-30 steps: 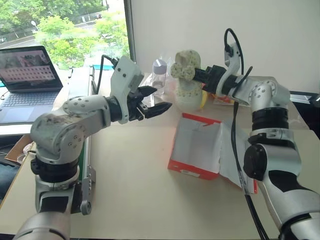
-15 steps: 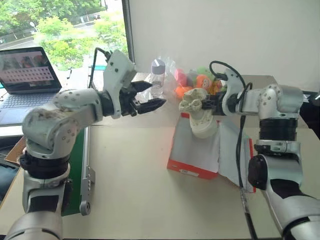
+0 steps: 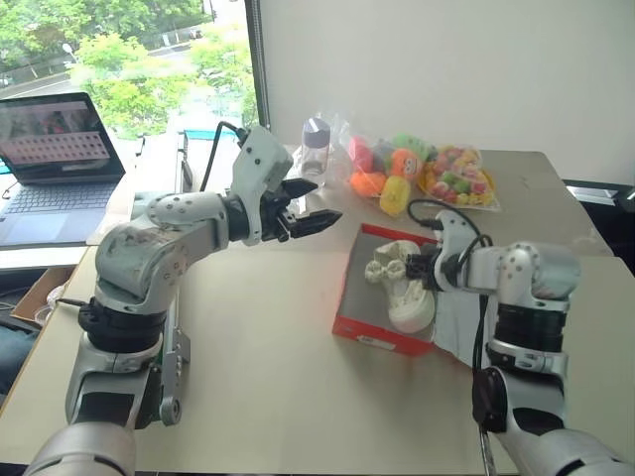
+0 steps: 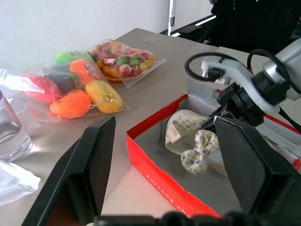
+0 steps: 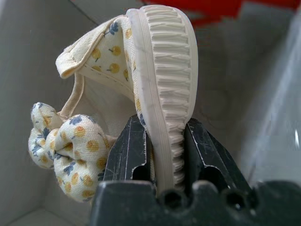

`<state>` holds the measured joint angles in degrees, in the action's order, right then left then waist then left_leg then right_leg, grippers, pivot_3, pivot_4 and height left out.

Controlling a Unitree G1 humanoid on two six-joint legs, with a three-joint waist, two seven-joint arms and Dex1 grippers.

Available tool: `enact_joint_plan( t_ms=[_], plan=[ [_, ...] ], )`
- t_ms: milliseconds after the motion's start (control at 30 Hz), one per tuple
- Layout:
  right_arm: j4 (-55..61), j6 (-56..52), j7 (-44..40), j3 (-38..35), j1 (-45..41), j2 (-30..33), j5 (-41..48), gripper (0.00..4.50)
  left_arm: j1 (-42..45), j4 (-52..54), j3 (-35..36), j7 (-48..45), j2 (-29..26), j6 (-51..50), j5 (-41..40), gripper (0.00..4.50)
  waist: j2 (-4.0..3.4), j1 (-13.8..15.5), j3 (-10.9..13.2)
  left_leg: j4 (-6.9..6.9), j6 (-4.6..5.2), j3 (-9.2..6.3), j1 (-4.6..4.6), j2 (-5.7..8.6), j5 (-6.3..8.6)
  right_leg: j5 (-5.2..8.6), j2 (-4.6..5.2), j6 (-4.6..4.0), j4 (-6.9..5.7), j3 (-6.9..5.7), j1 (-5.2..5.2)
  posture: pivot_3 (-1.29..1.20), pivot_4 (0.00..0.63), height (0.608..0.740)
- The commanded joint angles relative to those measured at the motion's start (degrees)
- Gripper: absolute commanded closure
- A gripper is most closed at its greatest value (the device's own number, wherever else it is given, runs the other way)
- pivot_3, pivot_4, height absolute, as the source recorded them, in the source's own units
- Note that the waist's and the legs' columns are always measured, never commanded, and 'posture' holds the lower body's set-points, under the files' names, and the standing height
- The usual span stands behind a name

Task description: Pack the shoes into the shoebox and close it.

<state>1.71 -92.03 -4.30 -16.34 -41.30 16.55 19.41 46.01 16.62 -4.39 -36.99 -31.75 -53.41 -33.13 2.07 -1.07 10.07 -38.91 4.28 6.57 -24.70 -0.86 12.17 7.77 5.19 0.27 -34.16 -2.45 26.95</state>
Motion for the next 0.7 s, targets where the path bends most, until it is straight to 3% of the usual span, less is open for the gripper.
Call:
enact_joint_plan(
  t_ms=[33,367,700],
  plan=[
    [4.7,1.6,0.2,2.8,0.6,2.6,-1.5,3.90,2.2,0.4,0.0,-0.5,0.5,1.7,0.8,0.96,0.00,0.1,0.0,0.00,0.00,0.00,0.02,0.00,0.00,0.01,-0.01,0.02,0.00,0.00,-0.01,0.00,0.150,0.740],
    [6.1,9.7,-5.7,17.3,3.0,15.2,-4.2,3.90,2.4,0.8,-0.5,0.1,2.4,1.3,1.6,0.96,0.00,0.3,0.0,-0.02,0.05,0.00,0.01,0.02,0.03,0.04,0.01,0.05,0.05,0.03,-0.01,0.00,0.150,0.740],
    [6.0,18.3,-8.6,23.1,7.3,16.7,-7.2,3.90,2.8,1.6,-0.2,0.6,2.5,0.1,1.7,0.96,0.01,0.3,0.0,-0.01,0.07,0.00,0.03,0.01,0.04,0.05,-0.01,0.08,0.05,0.06,-0.02,0.00,0.150,0.740]
  ],
)
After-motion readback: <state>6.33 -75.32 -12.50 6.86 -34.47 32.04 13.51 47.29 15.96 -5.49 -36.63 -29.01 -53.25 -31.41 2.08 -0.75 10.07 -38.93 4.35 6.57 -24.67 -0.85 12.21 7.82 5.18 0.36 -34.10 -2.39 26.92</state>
